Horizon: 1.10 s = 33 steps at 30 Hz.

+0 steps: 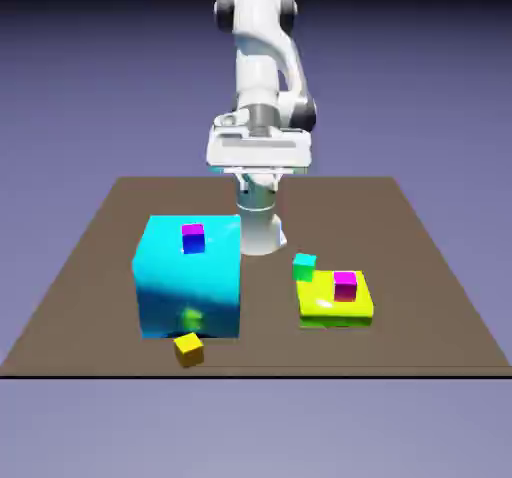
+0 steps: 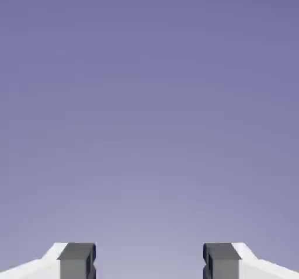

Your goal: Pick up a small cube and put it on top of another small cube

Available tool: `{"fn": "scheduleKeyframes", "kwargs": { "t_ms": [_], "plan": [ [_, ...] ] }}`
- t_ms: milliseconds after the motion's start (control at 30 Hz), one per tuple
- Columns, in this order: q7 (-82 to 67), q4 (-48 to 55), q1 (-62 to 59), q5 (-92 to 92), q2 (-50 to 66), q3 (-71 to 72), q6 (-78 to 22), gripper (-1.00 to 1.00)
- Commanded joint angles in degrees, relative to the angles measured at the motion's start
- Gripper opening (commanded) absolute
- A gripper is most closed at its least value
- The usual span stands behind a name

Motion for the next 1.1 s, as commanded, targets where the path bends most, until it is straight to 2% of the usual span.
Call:
{"fn": "scheduleKeyframes", "kwargs": {
  "t_ms": [0,1067],
  "plan": [
    [-0.9,1.7,0.5,-0.2,2.1,-0.8,-1.9,0.0],
    [-28.4,55.8,16.6,-5.1,68.5,-25.0,-62.3,0.0]
  ]
}}
